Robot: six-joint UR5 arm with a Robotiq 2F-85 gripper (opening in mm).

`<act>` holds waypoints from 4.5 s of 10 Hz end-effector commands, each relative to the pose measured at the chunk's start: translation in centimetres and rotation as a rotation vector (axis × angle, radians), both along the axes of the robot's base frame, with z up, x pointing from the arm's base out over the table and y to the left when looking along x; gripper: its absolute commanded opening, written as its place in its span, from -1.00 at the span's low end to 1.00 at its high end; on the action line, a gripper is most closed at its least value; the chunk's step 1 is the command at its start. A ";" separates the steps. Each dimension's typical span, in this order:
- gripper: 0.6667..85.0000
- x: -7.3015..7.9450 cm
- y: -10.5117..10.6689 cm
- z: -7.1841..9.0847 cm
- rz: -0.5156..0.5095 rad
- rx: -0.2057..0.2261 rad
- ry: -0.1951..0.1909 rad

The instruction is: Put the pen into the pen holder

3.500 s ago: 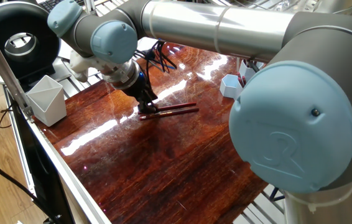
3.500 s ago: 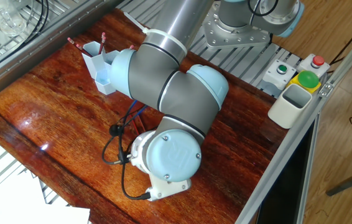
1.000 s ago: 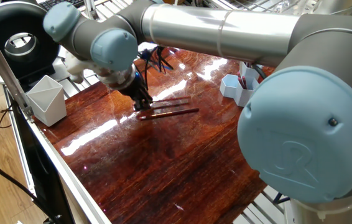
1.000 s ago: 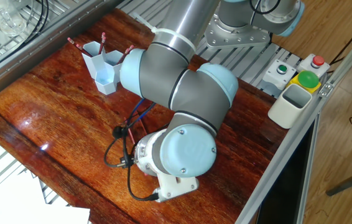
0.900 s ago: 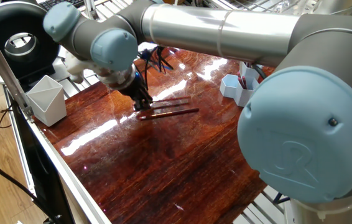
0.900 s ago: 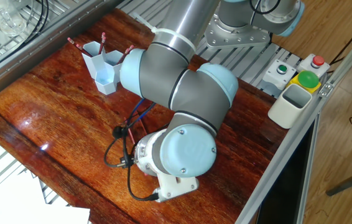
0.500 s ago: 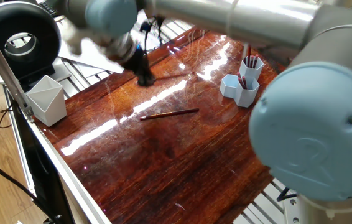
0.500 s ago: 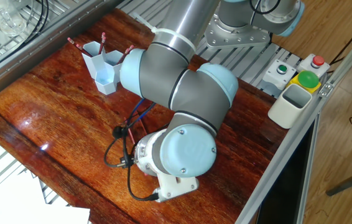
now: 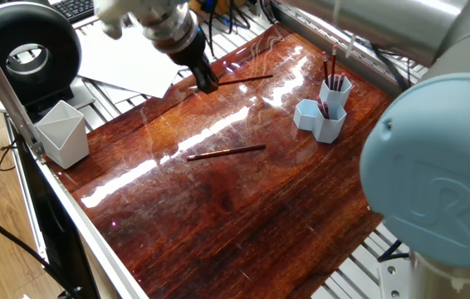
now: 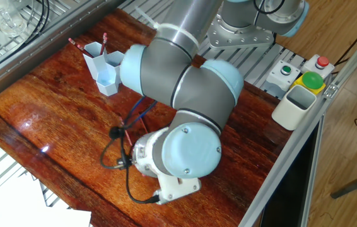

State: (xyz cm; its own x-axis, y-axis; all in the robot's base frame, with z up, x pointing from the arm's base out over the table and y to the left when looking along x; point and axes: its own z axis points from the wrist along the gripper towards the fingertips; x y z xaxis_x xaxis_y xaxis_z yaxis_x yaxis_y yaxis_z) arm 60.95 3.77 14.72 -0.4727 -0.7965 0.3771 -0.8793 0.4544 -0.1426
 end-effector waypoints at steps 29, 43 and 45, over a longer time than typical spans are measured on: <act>-0.99 -6.0 -3.3 3.9 -0.285 0.235 -0.162; -0.99 -11.4 -7.2 14.3 -0.026 0.624 -0.290; -0.99 -11.7 -6.5 14.4 -0.048 0.651 -0.283</act>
